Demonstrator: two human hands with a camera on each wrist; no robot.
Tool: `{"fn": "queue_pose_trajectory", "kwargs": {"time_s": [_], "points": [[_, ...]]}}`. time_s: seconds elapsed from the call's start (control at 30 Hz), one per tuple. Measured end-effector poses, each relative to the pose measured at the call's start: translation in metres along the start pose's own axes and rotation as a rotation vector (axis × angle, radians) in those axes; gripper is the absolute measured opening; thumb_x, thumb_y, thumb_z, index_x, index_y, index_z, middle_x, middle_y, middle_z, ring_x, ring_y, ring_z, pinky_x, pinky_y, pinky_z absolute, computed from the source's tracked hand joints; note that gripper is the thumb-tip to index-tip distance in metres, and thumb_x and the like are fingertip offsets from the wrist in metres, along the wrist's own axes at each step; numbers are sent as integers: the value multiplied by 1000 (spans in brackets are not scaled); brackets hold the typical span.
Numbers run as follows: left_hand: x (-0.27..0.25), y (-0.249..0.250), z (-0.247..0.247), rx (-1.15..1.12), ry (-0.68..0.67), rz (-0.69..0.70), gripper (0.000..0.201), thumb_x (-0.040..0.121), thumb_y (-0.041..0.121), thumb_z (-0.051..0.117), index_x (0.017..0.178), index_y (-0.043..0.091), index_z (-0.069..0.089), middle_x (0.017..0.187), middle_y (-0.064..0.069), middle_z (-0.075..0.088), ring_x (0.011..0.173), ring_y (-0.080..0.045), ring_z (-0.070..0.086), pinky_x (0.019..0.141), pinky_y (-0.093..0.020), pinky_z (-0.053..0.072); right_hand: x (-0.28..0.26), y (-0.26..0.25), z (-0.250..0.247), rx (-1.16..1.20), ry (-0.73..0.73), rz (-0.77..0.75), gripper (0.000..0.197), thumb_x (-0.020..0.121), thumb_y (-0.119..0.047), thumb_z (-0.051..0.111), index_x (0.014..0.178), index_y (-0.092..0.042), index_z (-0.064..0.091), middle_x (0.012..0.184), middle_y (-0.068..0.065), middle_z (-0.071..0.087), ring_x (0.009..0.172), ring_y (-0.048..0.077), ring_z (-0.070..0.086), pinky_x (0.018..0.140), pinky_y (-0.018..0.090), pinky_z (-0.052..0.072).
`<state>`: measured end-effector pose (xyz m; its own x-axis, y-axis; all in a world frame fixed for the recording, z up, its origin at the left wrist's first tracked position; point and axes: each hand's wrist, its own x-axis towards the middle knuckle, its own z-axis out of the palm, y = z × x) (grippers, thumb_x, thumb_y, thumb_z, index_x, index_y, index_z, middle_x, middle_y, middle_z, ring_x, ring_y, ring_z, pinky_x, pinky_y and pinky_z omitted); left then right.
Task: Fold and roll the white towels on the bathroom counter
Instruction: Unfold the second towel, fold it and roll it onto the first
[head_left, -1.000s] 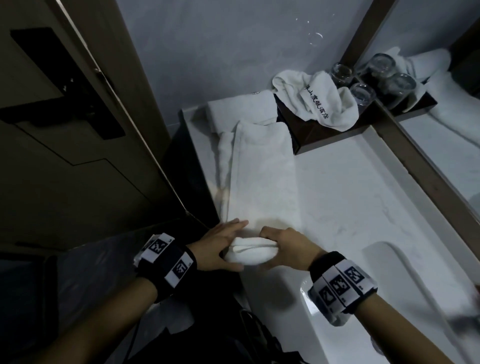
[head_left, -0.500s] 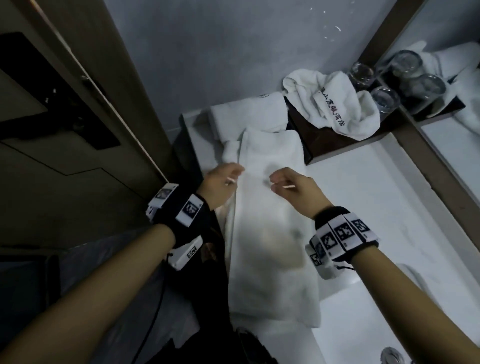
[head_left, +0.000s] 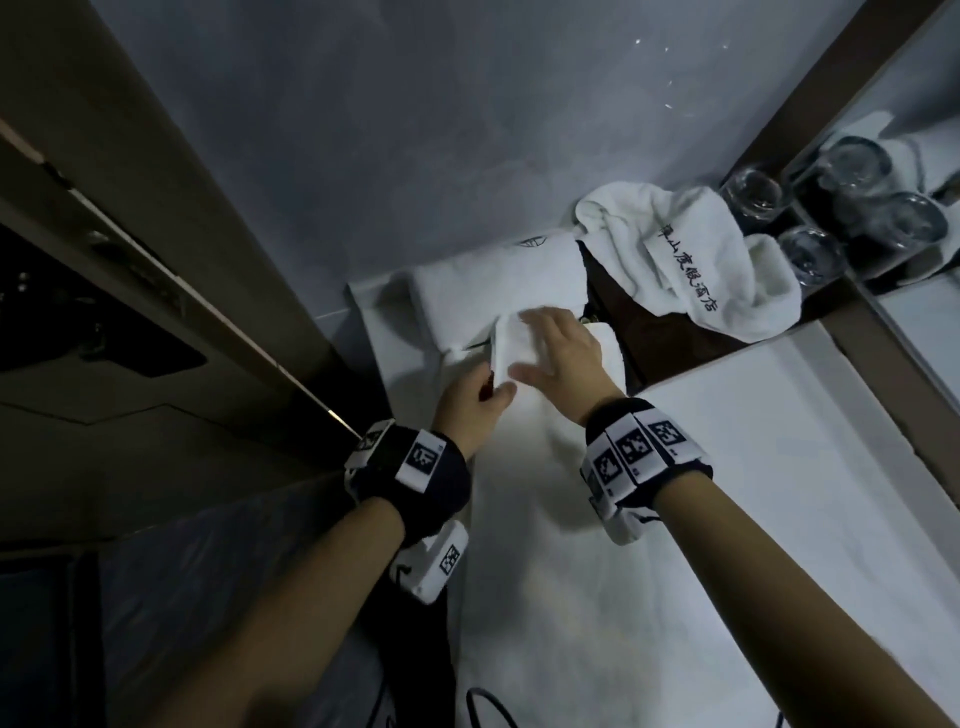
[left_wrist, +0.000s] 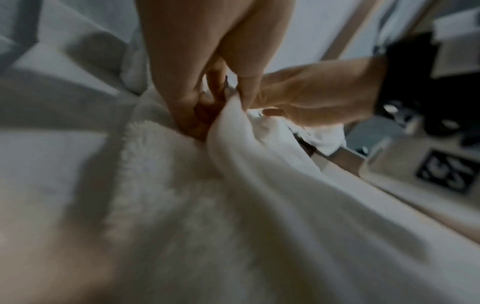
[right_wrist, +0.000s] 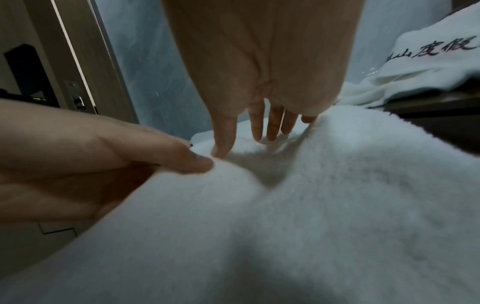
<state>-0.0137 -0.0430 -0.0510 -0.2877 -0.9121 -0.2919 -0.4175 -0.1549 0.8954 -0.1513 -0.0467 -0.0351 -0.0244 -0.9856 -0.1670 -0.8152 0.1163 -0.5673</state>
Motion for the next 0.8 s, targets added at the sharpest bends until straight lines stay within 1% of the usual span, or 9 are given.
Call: {"fn": "queue_pose_trajectory", "kwargs": {"time_s": [0.13, 0.2, 0.27, 0.33, 0.4, 0.5, 0.57, 0.67, 0.8], "points": [[-13, -4, -1, 29, -17, 116, 39, 93, 6, 45, 132, 8, 44, 131, -12, 53, 119, -24, 50, 105, -34, 38, 3, 2, -11, -95, -73, 4, 69, 73, -34, 74, 135, -21, 44, 141, 1, 39, 135, 22, 28, 111, 30, 10], [-19, -2, -4, -41, 11, 118, 35, 94, 7, 45, 129, 9, 48, 127, -13, 57, 116, -25, 53, 104, -39, 41, 6, -1, -19, -59, -132, 12, 58, 73, -30, 74, 125, -17, 50, 129, 5, 51, 128, 24, 37, 108, 30, 20], [-28, -1, -7, -159, 33, 65, 31, 94, 13, 46, 124, 20, 49, 115, -2, 62, 106, -13, 58, 96, -29, 45, 6, -7, -24, 193, -141, -23, 35, 78, -19, 71, 106, -13, 51, 97, 6, 59, 95, 24, 53, 81, 20, 38], [-42, -3, -4, -273, 11, -34, 36, 91, 23, 53, 123, 34, 41, 106, 16, 59, 92, 11, 57, 81, -9, 46, 6, -15, -23, 308, -106, -75, 24, 82, -14, 65, 101, -12, 51, 83, 0, 57, 75, 17, 53, 65, 14, 38], [-56, -10, 2, -261, -14, -146, 54, 85, 29, 62, 130, 30, 32, 114, 14, 56, 98, 7, 56, 82, -14, 48, 8, -23, -12, 255, -92, -114, 25, 82, -13, 65, 104, -10, 55, 83, -2, 59, 76, 17, 53, 63, 7, 35], [-72, -24, 3, -183, -5, -247, 56, 85, 24, 63, 131, 14, 33, 127, -3, 54, 116, -18, 53, 96, -28, 44, 9, -27, 14, -16, -82, -159, 35, 82, -12, 65, 116, -6, 57, 108, 11, 65, 101, 27, 57, 84, 20, 37], [-80, -32, -2, -227, -95, -270, 64, 81, 23, 68, 132, 14, 32, 131, -4, 53, 118, -20, 52, 101, -33, 44, 7, -27, 25, -91, -30, -136, 41, 82, -10, 64, 121, -7, 54, 118, 13, 61, 111, 29, 54, 95, 31, 35], [-92, -37, -4, -82, -223, -188, 78, 81, 20, 68, 142, 17, 19, 135, -5, 49, 122, -20, 48, 104, -35, 41, -2, -27, 27, -46, 89, -69, 57, 81, -13, 66, 133, -10, 44, 135, 12, 46, 126, 26, 40, 104, 32, 25], [-101, -43, 3, -95, -152, -195, 55, 89, 17, 57, 137, 11, 31, 132, -11, 53, 122, -24, 50, 105, -37, 41, -30, -26, 19, -51, 58, -76, 55, 90, -25, 58, 139, -12, 38, 146, 7, 37, 136, 22, 32, 112, 34, 22]]}}
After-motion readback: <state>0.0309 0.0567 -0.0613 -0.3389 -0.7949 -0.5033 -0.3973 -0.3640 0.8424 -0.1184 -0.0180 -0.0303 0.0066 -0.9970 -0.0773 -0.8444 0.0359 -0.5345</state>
